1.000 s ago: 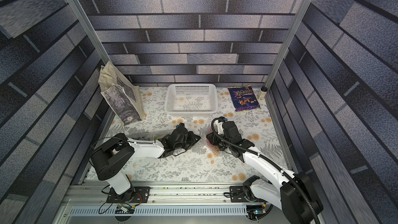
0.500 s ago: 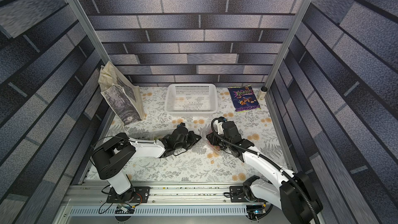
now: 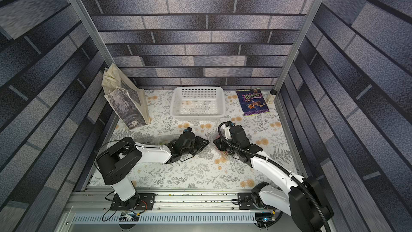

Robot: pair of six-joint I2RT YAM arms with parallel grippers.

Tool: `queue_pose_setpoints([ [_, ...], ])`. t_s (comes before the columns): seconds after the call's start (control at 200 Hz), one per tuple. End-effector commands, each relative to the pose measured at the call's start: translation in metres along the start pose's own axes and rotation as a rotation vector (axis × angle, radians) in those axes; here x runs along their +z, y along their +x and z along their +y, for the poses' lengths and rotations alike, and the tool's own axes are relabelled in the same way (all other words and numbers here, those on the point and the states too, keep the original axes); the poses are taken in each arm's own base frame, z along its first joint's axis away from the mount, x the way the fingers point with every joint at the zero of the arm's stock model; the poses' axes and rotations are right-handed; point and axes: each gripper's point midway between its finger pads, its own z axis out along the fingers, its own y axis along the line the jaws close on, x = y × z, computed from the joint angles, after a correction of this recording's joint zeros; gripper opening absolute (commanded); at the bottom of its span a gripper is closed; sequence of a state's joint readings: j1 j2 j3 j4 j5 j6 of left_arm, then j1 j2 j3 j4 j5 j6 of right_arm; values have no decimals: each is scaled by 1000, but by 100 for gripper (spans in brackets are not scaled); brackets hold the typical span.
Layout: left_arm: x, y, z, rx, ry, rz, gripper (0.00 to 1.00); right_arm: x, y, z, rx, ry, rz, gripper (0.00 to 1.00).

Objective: Pack grapes into containers
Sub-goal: Close the packing box at the center of the board.

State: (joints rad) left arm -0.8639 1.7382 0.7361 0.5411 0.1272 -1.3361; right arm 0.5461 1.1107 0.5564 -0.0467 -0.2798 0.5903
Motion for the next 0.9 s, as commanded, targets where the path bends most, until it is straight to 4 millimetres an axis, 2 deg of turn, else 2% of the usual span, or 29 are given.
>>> queue_pose_setpoints([
  [0.0, 1, 0, 14, 27, -51, 1, 28, 1, -5, 7, -23, -22, -10, 20],
  [0.306, 7, -2, 11, 32, -47, 7, 26, 2, -4, 6, -22, -20, -7, 20],
  [0.581, 9, -1, 15, 28, -60, 13, 5, 1, -4, 5, -21, -15, -8, 20],
  [0.706, 8, 0, 16, 26, -63, 13, 0, 1, -3, 5, -22, -16, -6, 20],
  [0.897, 7, -1, 15, 28, -64, 8, 2, 2, -4, 5, -29, -12, -3, 20],
])
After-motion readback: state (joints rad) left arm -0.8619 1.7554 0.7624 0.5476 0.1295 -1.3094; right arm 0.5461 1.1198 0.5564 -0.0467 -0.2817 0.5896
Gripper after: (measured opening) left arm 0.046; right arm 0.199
